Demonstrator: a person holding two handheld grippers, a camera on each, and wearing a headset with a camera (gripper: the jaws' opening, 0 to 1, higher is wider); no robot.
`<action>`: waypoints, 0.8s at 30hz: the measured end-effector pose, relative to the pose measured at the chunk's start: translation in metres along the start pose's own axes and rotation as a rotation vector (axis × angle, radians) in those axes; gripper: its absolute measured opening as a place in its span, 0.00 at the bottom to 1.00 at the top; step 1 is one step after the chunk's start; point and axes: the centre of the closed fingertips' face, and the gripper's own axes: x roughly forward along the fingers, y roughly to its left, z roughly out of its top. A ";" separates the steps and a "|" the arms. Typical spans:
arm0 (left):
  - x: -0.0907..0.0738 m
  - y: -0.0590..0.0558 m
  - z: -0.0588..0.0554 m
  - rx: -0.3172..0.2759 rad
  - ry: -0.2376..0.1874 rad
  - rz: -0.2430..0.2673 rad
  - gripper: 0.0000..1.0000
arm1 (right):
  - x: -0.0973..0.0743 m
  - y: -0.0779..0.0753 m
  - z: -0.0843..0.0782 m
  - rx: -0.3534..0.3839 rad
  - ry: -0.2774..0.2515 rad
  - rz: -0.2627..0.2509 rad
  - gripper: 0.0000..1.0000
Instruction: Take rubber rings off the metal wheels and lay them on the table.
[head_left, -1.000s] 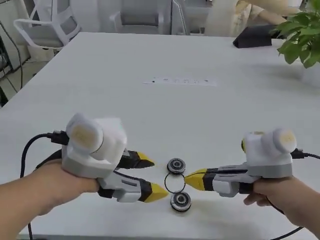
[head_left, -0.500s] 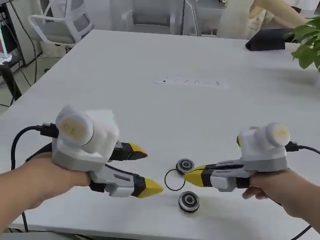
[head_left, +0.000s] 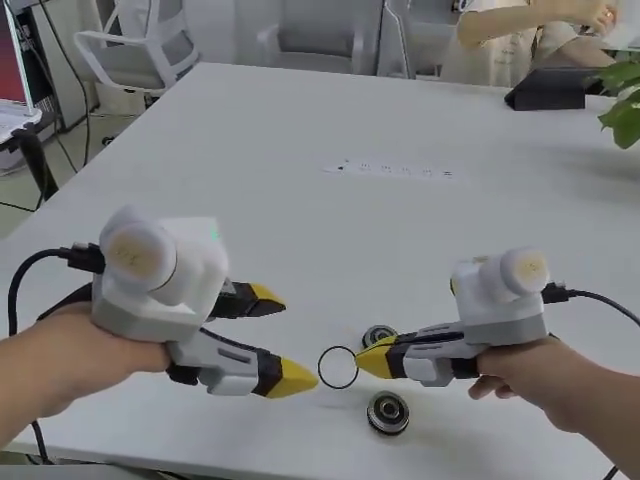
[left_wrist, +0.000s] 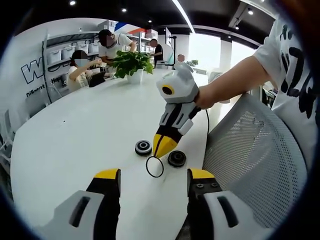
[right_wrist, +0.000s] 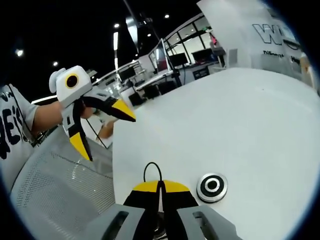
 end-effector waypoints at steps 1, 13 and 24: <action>-0.001 0.000 0.000 -0.001 -0.001 0.002 0.51 | 0.002 -0.001 0.000 0.002 0.007 -0.003 0.00; -0.004 0.004 -0.005 -0.017 0.004 0.012 0.51 | 0.017 -0.003 -0.008 0.009 0.058 -0.028 0.00; -0.003 0.004 -0.010 -0.022 0.017 0.008 0.52 | 0.021 -0.005 -0.013 -0.022 0.083 -0.045 0.00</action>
